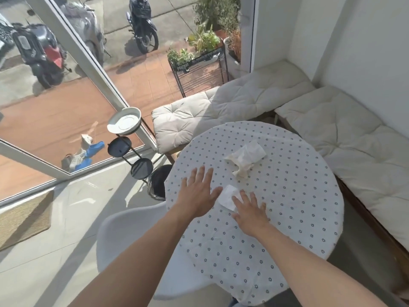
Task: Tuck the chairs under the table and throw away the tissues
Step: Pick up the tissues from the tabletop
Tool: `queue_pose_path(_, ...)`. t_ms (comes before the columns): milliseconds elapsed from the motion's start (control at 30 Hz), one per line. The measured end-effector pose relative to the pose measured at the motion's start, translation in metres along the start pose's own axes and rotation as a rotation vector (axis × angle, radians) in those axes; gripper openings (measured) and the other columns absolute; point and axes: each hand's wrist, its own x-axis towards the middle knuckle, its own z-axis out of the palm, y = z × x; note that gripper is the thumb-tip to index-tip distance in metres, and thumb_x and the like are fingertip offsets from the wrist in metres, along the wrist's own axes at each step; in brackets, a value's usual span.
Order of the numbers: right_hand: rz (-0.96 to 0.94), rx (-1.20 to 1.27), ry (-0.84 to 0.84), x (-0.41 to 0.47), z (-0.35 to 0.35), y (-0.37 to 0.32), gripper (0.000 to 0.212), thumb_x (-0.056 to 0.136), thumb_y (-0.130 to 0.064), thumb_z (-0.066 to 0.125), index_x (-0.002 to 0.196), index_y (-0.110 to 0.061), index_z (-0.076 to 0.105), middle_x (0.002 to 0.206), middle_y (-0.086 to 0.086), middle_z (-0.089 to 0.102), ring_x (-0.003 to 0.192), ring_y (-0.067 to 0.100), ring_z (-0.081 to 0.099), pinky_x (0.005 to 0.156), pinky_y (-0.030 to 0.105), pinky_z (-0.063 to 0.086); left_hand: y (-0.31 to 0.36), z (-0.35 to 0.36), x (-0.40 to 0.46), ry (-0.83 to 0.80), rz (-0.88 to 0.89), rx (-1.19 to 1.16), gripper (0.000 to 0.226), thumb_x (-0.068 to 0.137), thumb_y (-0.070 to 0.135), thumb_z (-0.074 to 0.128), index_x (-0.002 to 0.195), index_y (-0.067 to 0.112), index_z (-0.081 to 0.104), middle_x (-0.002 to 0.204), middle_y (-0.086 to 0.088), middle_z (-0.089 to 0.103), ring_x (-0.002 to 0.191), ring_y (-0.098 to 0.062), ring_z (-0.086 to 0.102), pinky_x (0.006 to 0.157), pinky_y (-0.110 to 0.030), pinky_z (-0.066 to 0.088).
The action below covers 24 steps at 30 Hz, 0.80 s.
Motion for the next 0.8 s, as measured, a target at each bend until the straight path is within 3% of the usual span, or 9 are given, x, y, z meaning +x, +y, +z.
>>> queue_pose_path(200, -0.063, 0.002, 0.059, 0.009, 0.026, 0.012, 0.066, 0.103, -0.006, 0.049, 0.160, -0.021, 0.019, 0.173, 0.003, -0.001, 0.158, 0.032, -0.005, 0.125, 0.046, 0.023, 0.007, 0.008, 0.064, -0.091, 0.110, 0.020, 0.076, 0.107, 0.066, 0.021, 0.167, 0.026, -0.004, 0.177, -0.005, -0.009, 0.162, -0.029, -0.010, 0.130, -0.057, 0.004)
queue_pose_path(300, -0.034, 0.061, 0.142, 0.007, 0.032, 0.015, 0.069, 0.096, 0.009, 0.047, 0.158, -0.016, 0.030, 0.172, -0.001, 0.016, 0.158, 0.024, 0.008, 0.109, 0.037, 0.047, 0.015, 0.014, 0.096, -0.131, 0.185, 0.038, 0.076, 0.108, 0.064, 0.023, 0.167, 0.025, -0.004, 0.176, -0.006, -0.010, 0.162, -0.030, -0.009, 0.130, -0.057, 0.005)
queue_pose_path(367, -0.005, 0.094, 0.204, 0.004, 0.033, 0.014, 0.067, 0.091, 0.015, 0.049, 0.152, -0.012, 0.043, 0.167, 0.001, 0.032, 0.155, 0.023, 0.024, 0.093, 0.037, 0.058, 0.021, 0.019, 0.118, -0.148, 0.251, 0.064, 0.076, 0.109, 0.059, 0.030, 0.167, 0.024, -0.004, 0.176, -0.008, -0.010, 0.162, -0.032, -0.008, 0.130, -0.056, 0.007)
queue_pose_path(467, 0.080, 0.174, 0.315, 0.005, 0.029, 0.013, 0.061, 0.085, 0.018, 0.058, 0.141, -0.007, 0.058, 0.154, 0.007, 0.052, 0.141, 0.027, 0.050, 0.088, 0.044, 0.063, 0.033, 0.025, 0.158, -0.160, 0.378, 0.155, 0.080, 0.109, 0.046, 0.046, 0.166, 0.022, -0.004, 0.176, -0.012, -0.011, 0.161, -0.035, -0.007, 0.130, -0.055, 0.009)
queue_pose_path(600, 0.205, 0.272, 0.430, 0.013, 0.012, 0.014, 0.053, 0.093, 0.014, 0.052, 0.141, -0.007, 0.058, 0.154, 0.008, 0.051, 0.142, 0.026, 0.049, 0.096, 0.048, 0.058, 0.054, 0.033, 0.209, -0.162, 0.522, 0.298, 0.091, 0.103, 0.027, 0.060, 0.166, 0.021, -0.006, 0.174, -0.015, -0.019, 0.160, -0.039, -0.010, 0.130, -0.056, 0.011)
queue_pose_path(800, 0.318, 0.389, 0.568, 0.017, 0.013, 0.009, 0.049, 0.088, 0.015, 0.064, 0.132, -0.008, 0.068, 0.144, 0.008, 0.062, 0.129, 0.024, 0.062, 0.093, 0.045, 0.061, 0.063, 0.055, 0.245, -0.301, 0.602, 0.375, 0.098, 0.094, 0.018, 0.060, 0.165, 0.034, -0.005, 0.171, -0.008, -0.032, 0.158, -0.041, -0.022, 0.128, -0.064, 0.008)
